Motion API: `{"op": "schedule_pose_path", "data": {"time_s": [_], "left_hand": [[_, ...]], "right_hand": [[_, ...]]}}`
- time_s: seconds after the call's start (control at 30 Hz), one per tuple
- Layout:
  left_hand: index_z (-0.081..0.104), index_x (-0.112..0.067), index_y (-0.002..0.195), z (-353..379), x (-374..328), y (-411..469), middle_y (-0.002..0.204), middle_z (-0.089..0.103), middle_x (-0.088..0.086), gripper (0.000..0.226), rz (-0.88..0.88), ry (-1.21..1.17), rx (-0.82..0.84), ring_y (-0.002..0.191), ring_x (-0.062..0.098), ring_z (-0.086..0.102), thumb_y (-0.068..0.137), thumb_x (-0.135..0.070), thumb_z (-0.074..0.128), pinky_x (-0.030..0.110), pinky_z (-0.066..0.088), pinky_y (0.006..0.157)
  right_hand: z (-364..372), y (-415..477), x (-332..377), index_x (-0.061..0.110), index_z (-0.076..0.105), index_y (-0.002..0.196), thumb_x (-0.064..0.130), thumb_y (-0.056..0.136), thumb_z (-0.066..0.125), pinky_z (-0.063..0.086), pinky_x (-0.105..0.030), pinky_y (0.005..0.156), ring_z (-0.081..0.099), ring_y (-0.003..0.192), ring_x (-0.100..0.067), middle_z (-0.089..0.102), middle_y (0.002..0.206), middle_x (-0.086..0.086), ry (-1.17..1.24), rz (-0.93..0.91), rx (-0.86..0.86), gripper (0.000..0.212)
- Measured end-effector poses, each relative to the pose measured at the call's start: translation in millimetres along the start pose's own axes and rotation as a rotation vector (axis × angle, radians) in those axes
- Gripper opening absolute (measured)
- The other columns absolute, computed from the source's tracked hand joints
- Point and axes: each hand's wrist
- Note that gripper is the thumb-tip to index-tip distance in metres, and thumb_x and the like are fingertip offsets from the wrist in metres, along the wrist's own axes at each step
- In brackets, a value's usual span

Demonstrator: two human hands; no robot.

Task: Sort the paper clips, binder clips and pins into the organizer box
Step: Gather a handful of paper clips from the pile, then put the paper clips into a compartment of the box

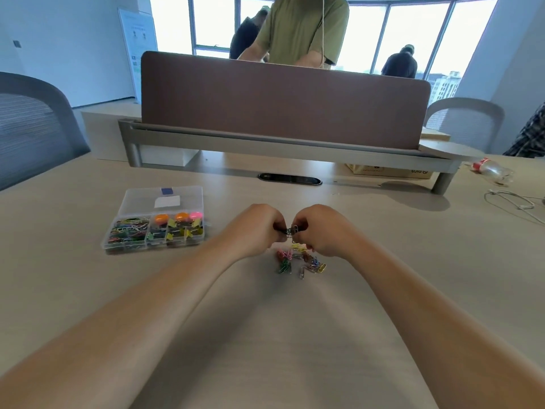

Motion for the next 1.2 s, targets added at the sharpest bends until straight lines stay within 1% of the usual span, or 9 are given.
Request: {"op": "schedule_pose_path", "data": {"time_s": [0.3, 0.4, 0.5, 0.63, 0.77, 0.9, 1.03, 1.13, 1.2], "left_hand": [[0.072, -0.013, 0.096, -58.4, 44.8, -30.1, 0.065, 0.055, -0.005, 0.014, -0.095, 0.042, -0.079, 0.057, 0.008, 0.051, 0.091, -0.022, 0.063, 0.02, 0.035, 0.052], [0.073, -0.017, 0.098, -84.6, 68.8, -42.6, 0.077, 0.063, -0.001, 0.015, -0.151, 0.107, -0.11, 0.067, 0.013, 0.056, 0.09, -0.025, 0.063, 0.021, 0.037, 0.055], [0.073, -0.022, 0.097, -106.2, 97.3, -52.6, 0.082, 0.064, -0.005, 0.014, -0.203, 0.173, -0.139, 0.067, 0.008, 0.056, 0.089, -0.025, 0.062, 0.018, 0.034, 0.054], [0.073, -0.016, 0.095, -122.5, 139.2, -57.9, 0.074, 0.055, -0.006, 0.012, -0.273, 0.206, -0.149, 0.063, 0.008, 0.049, 0.087, -0.021, 0.064, 0.021, 0.033, 0.056], [0.071, -0.016, 0.098, -134.6, 176.5, -66.4, 0.081, 0.057, -0.004, 0.013, -0.33, 0.207, -0.144, 0.069, 0.01, 0.051, 0.089, -0.022, 0.064, 0.02, 0.032, 0.058], [0.071, -0.017, 0.102, -141.8, 207.3, -69.4, 0.072, 0.052, -0.01, 0.015, -0.363, 0.194, -0.13, 0.06, 0.004, 0.047, 0.089, -0.022, 0.064, 0.018, 0.03, 0.053], [0.071, -0.017, 0.106, -142.2, 225.7, -65.0, 0.085, 0.062, -0.003, 0.018, -0.392, 0.185, -0.098, 0.062, 0.004, 0.048, 0.091, -0.021, 0.062, 0.017, 0.032, 0.054], [0.071, -0.017, 0.109, -140.5, 235.5, -62.6, 0.096, 0.066, 0.002, 0.02, -0.415, 0.184, -0.059, 0.077, 0.013, 0.054, 0.09, -0.02, 0.064, 0.022, 0.039, 0.068], [0.073, -0.019, 0.107, -137.4, 242.9, -62.0, 0.097, 0.069, 0.002, 0.02, -0.402, 0.181, -0.064, 0.08, 0.015, 0.056, 0.088, -0.021, 0.066, 0.024, 0.039, 0.069]], "right_hand": [[0.2, 38.0, 69.8, 0.014, 0.07, 0.091, 0.019, 0.09, 0.066, 0.045, -0.026, 0.057, 0.056, 0.058, -0.009, 0.061, 0.068, 0.004, 0.02, -0.098, 0.017, 0.006], [6.8, 56.0, 102.6, 0.017, 0.067, 0.087, 0.021, 0.091, 0.066, 0.045, -0.027, 0.058, 0.057, 0.06, -0.011, 0.062, 0.069, 0.003, 0.032, -0.163, 0.015, 0.006], [19.1, 75.9, 136.0, 0.018, 0.068, 0.089, 0.022, 0.091, 0.067, 0.05, -0.031, 0.064, 0.057, 0.064, -0.014, 0.06, 0.069, 0.005, 0.037, -0.214, 0.006, 0.004], [38.1, 102.7, 178.0, 0.021, 0.063, 0.079, 0.019, 0.089, 0.067, 0.035, -0.025, 0.052, 0.055, 0.067, -0.018, 0.058, 0.071, 0.002, 0.027, -0.271, 0.012, 0.011], [57.3, 124.8, 211.1, 0.018, 0.064, 0.086, 0.018, 0.091, 0.066, 0.034, -0.022, 0.052, 0.052, 0.062, -0.009, 0.057, 0.071, 0.005, 0.054, -0.303, 0.045, 0.005], [75.3, 146.1, 234.1, 0.015, 0.072, 0.102, 0.019, 0.09, 0.067, 0.055, -0.029, 0.065, 0.063, 0.071, -0.015, 0.068, 0.084, -0.002, 0.09, -0.296, 0.092, 0.013], [85.8, 160.5, 244.8, 0.015, 0.071, 0.108, 0.017, 0.092, 0.065, 0.044, -0.021, 0.056, 0.058, 0.065, -0.012, 0.066, 0.086, -0.001, 0.048, -0.309, 0.121, 0.017], [90.1, 166.0, 249.7, 0.016, 0.07, 0.112, 0.017, 0.093, 0.064, 0.045, -0.022, 0.061, 0.059, 0.067, -0.014, 0.068, 0.095, -0.003, -0.009, -0.306, 0.132, 0.02], [92.5, 168.2, 251.6, 0.017, 0.07, 0.114, 0.015, 0.092, 0.064, 0.05, -0.026, 0.067, 0.06, 0.07, -0.016, 0.07, 0.1, -0.004, -0.039, -0.312, 0.127, 0.022]]}}
Point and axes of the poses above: each hand's wrist, its own y-axis towards the middle knuckle, its own z-axis out of the palm, x = y × z
